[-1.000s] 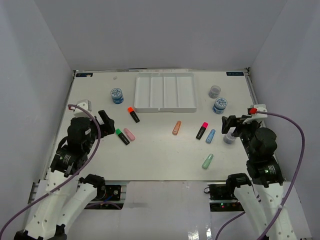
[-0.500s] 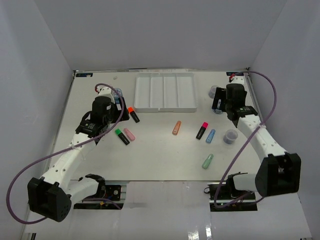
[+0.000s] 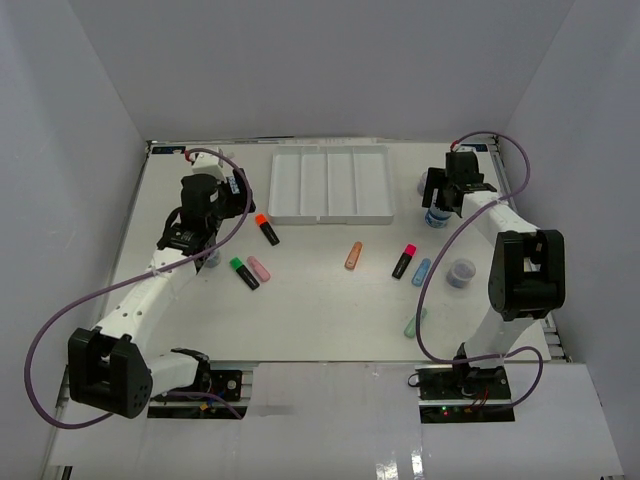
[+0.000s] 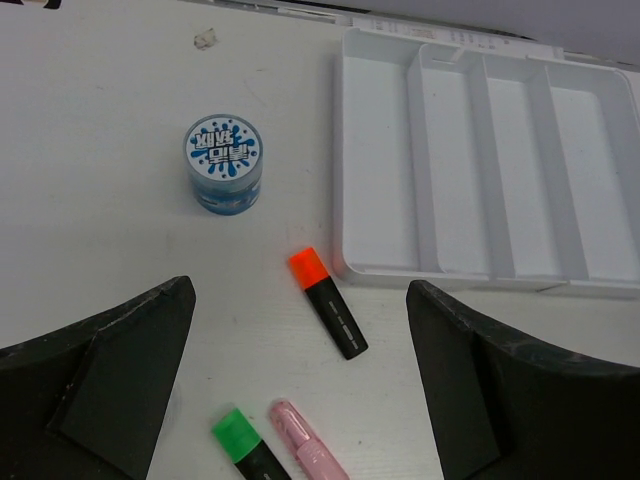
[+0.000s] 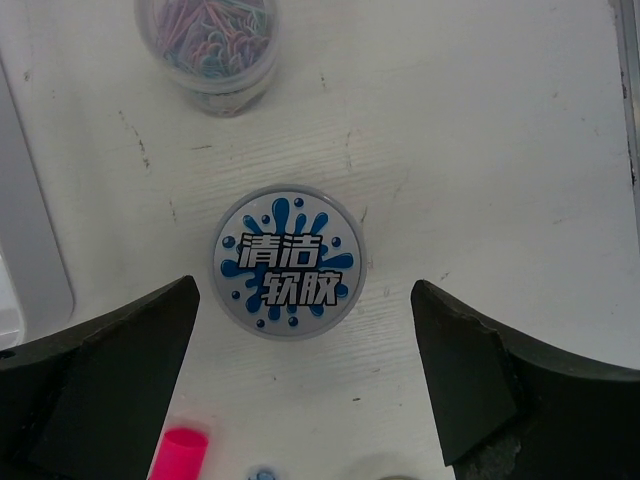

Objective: Sort the stationery into containers
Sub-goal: Pick up the stationery from the center of the board.

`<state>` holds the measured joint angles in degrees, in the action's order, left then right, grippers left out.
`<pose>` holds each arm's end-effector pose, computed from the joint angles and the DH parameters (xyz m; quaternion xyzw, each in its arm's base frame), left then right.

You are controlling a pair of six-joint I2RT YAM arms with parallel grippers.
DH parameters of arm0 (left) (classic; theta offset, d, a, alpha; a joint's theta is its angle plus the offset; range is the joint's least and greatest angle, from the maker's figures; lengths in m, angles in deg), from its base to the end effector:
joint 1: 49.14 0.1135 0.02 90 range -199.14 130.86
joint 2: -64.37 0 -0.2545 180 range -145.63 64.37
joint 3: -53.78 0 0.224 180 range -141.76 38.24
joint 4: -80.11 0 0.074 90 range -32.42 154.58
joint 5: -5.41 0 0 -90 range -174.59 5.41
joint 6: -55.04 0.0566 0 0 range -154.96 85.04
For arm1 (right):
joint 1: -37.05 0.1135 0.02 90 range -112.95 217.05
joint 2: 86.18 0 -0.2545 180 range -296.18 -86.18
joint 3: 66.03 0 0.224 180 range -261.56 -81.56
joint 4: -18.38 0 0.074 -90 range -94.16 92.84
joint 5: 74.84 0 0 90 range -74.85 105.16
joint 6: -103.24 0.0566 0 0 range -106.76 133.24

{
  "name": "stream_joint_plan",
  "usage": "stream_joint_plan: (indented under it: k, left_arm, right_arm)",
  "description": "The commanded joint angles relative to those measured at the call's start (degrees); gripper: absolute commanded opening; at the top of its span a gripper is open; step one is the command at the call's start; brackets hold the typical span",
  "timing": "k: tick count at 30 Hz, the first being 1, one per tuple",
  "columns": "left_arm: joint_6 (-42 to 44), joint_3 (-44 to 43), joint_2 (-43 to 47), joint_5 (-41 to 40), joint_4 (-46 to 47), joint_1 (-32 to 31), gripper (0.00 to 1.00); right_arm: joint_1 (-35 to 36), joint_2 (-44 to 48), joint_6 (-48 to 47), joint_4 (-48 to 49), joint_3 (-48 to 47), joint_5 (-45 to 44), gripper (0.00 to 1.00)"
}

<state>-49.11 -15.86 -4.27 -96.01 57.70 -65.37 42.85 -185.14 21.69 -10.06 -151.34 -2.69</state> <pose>0.2641 -0.0652 0.3072 -0.0411 0.8229 -0.0676 0.5626 0.3721 0.0204 0.2263 0.0838 0.9011 -0.0909 0.4156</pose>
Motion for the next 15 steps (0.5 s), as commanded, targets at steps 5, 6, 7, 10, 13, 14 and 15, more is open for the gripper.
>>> stream_joint_plan:
  k: [5,6,7,10,13,14,15]
  left_arm:
    - [1.41,2.95,0.53,-5.18,1.25,0.67,0.98]
    - [1.41,2.87,0.27,-6.06,0.55,0.67,0.98]
    - [1.32,2.61,0.0,-6.42,0.46,0.67,0.98]
    - [0.79,2.43,-0.44,-5.2,0.46,0.67,0.98]
    - [0.62,2.34,-1.05,-3.35,0.46,0.67,0.98]
    - [0.62,2.34,-1.14,-3.08,0.46,0.67,0.98]
    - [0.62,2.34,-1.4,-2.99,0.46,0.67,0.98]
  right_arm:
    - [-1.32,-2.73,-2.03,4.2,-2.64,5.53,0.98]
    - [-1.32,-3.25,-2.03,4.9,-2.64,6.06,1.0]
    - [-1.32,-3.43,-2.12,5.08,-2.64,6.68,1.0]
    - [-1.32,-4.84,-2.73,5.08,-2.91,7.56,0.91]
    - [-1.32,-5.37,-3.26,4.82,-2.82,7.56,0.79]
    - [-1.32,-5.28,-3.35,4.65,-2.82,6.95,0.76]
    - [-1.23,-5.11,-3.18,4.3,-2.82,6.51,0.72]
